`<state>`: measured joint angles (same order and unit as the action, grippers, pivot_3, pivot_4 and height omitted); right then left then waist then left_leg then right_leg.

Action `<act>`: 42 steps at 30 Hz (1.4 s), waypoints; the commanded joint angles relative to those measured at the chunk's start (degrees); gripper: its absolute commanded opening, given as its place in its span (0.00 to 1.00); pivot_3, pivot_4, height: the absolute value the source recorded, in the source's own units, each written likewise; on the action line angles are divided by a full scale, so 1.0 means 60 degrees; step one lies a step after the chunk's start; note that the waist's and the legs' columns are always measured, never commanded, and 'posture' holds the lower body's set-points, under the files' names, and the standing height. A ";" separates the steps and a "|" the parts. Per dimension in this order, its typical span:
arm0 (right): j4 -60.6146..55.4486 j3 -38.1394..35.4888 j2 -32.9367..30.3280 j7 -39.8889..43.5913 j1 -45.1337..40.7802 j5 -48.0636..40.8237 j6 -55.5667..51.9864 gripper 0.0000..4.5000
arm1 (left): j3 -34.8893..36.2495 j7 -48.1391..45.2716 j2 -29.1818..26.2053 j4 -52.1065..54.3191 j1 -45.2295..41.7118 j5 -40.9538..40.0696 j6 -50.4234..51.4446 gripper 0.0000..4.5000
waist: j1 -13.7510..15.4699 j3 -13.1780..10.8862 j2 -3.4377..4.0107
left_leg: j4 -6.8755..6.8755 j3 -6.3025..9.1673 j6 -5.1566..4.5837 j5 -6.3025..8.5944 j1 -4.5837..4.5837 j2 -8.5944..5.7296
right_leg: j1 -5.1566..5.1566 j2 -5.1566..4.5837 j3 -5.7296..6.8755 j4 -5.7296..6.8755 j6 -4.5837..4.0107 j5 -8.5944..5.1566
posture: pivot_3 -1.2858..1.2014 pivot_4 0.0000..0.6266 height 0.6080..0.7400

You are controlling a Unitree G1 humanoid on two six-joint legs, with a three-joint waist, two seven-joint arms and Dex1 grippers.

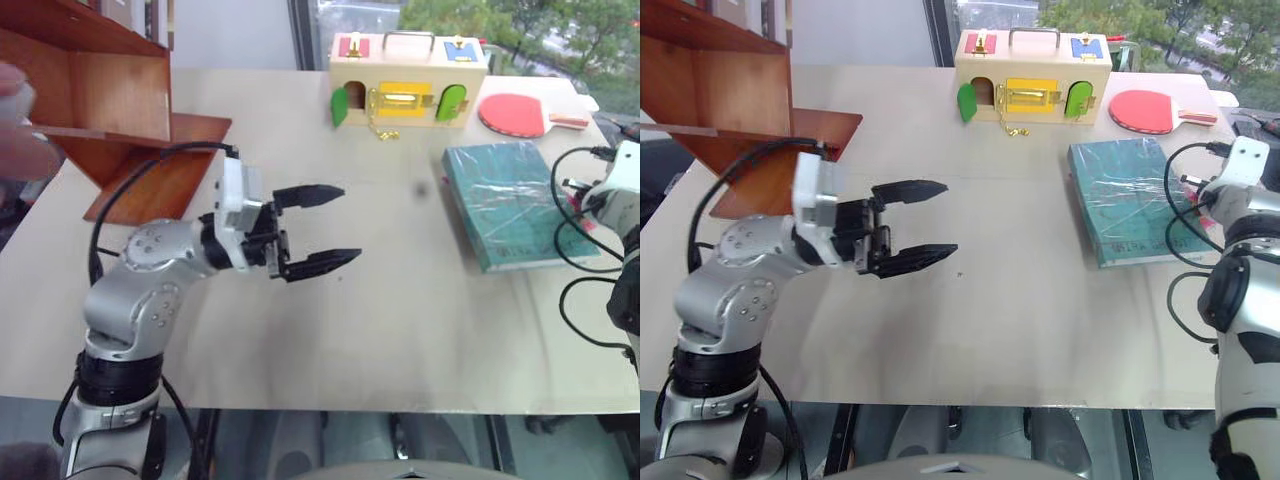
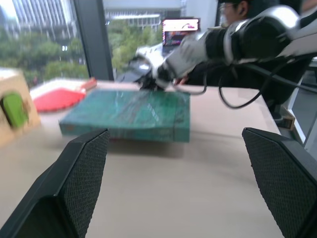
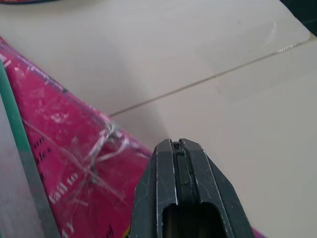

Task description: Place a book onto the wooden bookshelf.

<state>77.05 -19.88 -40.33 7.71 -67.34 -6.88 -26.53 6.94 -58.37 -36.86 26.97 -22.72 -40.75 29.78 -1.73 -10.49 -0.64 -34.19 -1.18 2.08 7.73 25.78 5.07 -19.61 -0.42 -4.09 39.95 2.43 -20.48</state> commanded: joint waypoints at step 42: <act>-0.0094 0.1892 0.0311 0.4495 0.0316 0.1848 -0.0612 0.01 | 0.0452 0.0561 -0.0536 0.0547 0.0452 -0.0573 -0.0256 1.00 | -0.0227 0.0033 -0.0056 | -0.0005 0.0004 -0.0004 0.0003 -0.0013 0.0026 | 0.0006 0.0033 -0.0014 -0.0001 0.0006 0.0005 | 0.52 0.24 1.00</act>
<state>76.21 -8.83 -39.49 32.43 -65.96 4.68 -28.89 8.88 -54.85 -39.78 29.04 -19.37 -43.25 29.38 -3.10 -10.29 -0.97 -34.22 -1.15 2.06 7.75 25.69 5.23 -19.57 -0.22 -4.17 39.94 2.46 -20.45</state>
